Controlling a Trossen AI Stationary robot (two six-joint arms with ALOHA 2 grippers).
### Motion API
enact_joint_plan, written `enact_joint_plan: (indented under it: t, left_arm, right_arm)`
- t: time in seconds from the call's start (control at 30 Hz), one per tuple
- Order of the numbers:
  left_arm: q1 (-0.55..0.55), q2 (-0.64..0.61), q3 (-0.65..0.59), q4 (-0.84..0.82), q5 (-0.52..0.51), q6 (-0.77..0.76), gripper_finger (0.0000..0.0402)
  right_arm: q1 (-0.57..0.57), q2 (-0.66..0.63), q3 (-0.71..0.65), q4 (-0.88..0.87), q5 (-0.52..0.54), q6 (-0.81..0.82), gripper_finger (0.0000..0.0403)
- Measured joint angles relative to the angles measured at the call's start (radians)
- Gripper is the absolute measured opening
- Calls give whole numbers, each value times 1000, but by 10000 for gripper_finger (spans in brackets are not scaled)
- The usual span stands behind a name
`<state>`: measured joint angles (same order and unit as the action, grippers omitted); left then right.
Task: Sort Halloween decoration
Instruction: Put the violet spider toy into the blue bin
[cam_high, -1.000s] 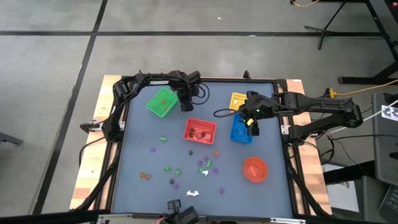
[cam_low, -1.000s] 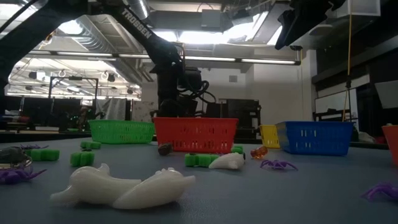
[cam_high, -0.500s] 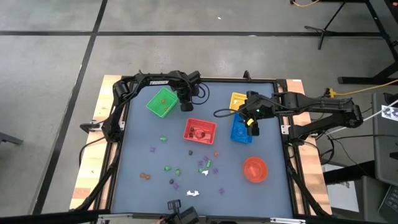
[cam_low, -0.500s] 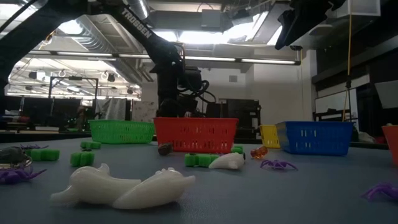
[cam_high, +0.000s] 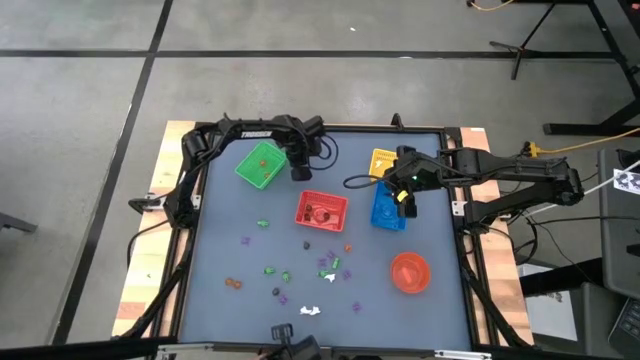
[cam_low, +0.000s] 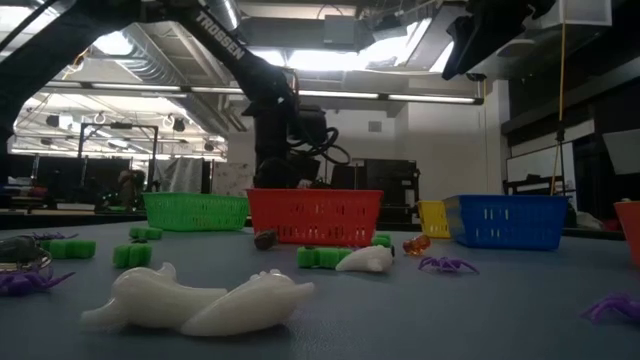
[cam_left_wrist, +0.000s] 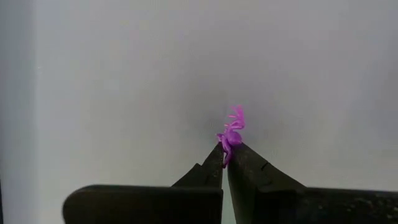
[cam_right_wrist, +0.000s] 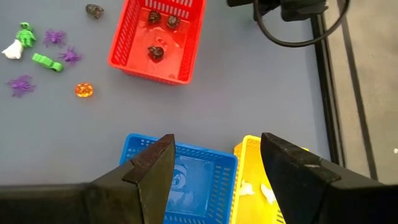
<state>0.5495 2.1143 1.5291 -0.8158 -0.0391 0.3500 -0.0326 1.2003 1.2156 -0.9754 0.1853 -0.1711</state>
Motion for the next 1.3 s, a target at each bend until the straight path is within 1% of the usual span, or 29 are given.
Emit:
enact_joint_plan:
  t: [0.23,0.4,0.5,0.67,0.87,0.93,1.03,1.2,1.3]
  left_arm:
    - [-25,0,0,16,0,0,0]
    - [-46,0,1,29,0,0,0]
    - [-56,0,9,30,0,0,0]
    - [-72,0,74,31,1,-1,0]
    - [-107,0,190,35,12,-8,0]
    - [-127,0,222,52,33,-24,0]
    - [-162,0,254,88,94,-48,0]
    - [-235,0,257,214,205,-98,0]
    - [-283,2,257,286,220,-113,0]
  right_arm:
    - [0,0,0,-1,15,-23,237]
    - [0,0,0,-2,16,-72,237]
    - [0,0,0,-2,46,-81,237]
    - [0,0,0,-4,104,-83,237]
    - [0,0,0,-33,118,-83,237]
    - [0,0,0,-32,118,-84,237]
    - [0,0,0,-31,118,-96,237]
    - [0,0,0,-31,118,-97,237]
    - [0,0,0,-30,104,-97,237]
